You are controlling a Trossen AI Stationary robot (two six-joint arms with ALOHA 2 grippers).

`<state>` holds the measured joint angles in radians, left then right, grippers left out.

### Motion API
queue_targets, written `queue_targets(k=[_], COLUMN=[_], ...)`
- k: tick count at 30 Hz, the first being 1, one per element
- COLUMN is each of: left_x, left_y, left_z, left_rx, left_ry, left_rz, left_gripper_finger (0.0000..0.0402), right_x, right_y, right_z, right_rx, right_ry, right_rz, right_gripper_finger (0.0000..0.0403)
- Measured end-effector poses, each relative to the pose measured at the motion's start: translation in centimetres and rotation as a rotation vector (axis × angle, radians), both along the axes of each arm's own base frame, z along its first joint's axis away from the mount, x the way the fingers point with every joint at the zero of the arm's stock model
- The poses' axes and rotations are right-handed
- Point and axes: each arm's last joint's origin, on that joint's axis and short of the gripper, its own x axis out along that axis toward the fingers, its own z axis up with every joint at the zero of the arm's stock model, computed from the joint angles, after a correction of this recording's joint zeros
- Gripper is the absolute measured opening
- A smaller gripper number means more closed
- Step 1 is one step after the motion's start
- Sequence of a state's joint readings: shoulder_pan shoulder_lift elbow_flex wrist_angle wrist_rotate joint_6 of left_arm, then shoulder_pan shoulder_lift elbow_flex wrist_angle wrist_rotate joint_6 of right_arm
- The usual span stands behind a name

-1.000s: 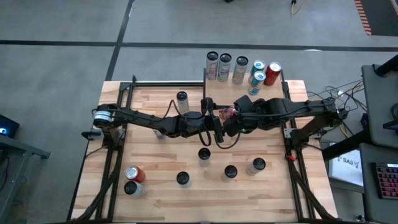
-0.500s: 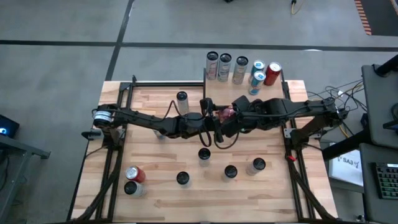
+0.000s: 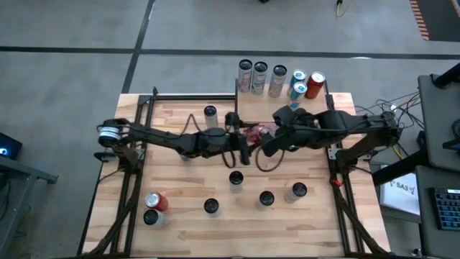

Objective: Place canned beverage on shelf
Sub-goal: Put the top red white soda can on the shelf aligned with the red black soda can

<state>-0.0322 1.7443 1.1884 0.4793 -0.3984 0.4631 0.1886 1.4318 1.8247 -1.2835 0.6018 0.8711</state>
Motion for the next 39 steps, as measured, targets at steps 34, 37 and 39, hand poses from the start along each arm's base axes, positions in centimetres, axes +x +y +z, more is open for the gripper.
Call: queue_targets(k=[34,37,39], left_x=[-11.7,-11.7,-11.7], left_y=[-0.9,-0.9,-0.9], left_z=[1.5,1.5,1.5], left_rx=[-0.35,-0.348,-0.346], left_ry=[-0.342,-0.342,-0.344], left_rz=[-0.444,-0.444,-0.442], left_gripper_finger=[0.0285,0.0285,0.0285], right_x=[6.4,7.3,7.8], right_y=[5.7,4.9,4.4], right_z=[-6.7,-7.2,-7.5], right_rx=[-0.668,-0.658,-0.648], right_ry=[-0.447,-0.459,-0.472], right_rz=[0.449,0.426,0.428], right_gripper_finger=[0.0372,0.0372,0.0372])
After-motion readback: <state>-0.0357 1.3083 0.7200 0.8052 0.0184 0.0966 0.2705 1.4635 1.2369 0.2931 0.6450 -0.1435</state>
